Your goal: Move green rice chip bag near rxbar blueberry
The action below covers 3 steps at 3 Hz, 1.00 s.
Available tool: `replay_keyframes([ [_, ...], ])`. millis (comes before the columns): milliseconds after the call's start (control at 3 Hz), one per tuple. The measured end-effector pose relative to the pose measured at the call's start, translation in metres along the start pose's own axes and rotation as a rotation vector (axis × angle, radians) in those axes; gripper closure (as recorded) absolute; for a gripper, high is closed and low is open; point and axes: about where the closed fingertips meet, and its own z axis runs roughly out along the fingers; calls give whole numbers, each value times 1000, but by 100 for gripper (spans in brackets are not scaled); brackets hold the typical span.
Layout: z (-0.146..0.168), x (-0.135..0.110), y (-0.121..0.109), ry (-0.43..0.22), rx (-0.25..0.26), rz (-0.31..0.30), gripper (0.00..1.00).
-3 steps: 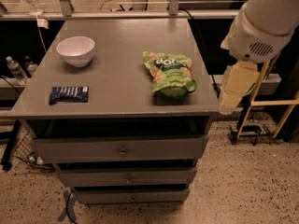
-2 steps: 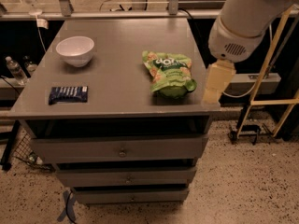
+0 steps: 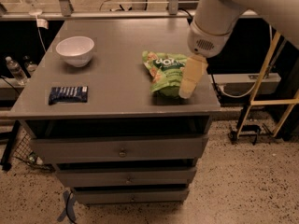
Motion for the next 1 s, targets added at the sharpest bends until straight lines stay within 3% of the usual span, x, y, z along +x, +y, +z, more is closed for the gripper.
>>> replay_keyframes([
  [667, 40, -19, 1, 40, -66, 71, 0],
  [1000, 58, -26, 6, 49, -107, 78, 0],
])
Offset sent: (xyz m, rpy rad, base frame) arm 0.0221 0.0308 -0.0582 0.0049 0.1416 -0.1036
